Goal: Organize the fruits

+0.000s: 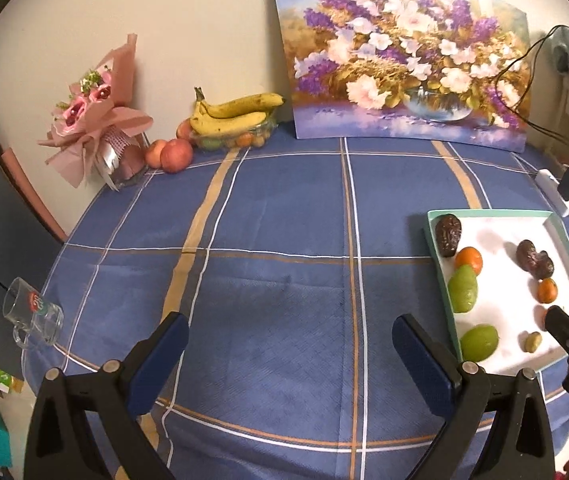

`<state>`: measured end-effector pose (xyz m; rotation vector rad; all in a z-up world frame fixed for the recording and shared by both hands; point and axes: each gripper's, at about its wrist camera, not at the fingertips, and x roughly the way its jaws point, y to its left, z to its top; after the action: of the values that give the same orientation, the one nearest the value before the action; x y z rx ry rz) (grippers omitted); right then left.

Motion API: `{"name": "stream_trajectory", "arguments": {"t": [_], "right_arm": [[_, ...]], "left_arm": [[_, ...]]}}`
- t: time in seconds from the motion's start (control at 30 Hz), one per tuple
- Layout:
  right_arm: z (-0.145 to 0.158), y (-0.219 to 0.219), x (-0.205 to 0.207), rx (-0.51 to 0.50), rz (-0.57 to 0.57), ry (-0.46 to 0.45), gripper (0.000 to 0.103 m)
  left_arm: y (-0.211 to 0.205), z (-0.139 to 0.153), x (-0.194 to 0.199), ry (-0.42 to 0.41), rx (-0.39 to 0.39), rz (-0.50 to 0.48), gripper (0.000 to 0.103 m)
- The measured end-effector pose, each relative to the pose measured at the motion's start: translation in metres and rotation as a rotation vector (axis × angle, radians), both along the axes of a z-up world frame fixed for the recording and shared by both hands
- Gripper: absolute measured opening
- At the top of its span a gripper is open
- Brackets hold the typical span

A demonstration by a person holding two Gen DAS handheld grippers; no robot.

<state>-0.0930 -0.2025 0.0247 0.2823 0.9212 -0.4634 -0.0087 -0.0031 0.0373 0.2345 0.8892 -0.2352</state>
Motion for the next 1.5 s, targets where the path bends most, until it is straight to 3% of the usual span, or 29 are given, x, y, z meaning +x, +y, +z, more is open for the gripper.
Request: {"name": "stream_trajectory", "arguments": {"t": [0.47,1.5], "right_arm": [[0.023,0.020,-0.009,-0.059,0.046,-0.078,0.094],[0.006,0.017,-0.004,0.006,0.031,0.015,0.094]], "left_arm": [[0.012,0.013,-0.018,0.017,-0.049,0.015,0.103],[0.019,-0.005,-0.011,0.151,-0.009,0.062,0.103]]}}
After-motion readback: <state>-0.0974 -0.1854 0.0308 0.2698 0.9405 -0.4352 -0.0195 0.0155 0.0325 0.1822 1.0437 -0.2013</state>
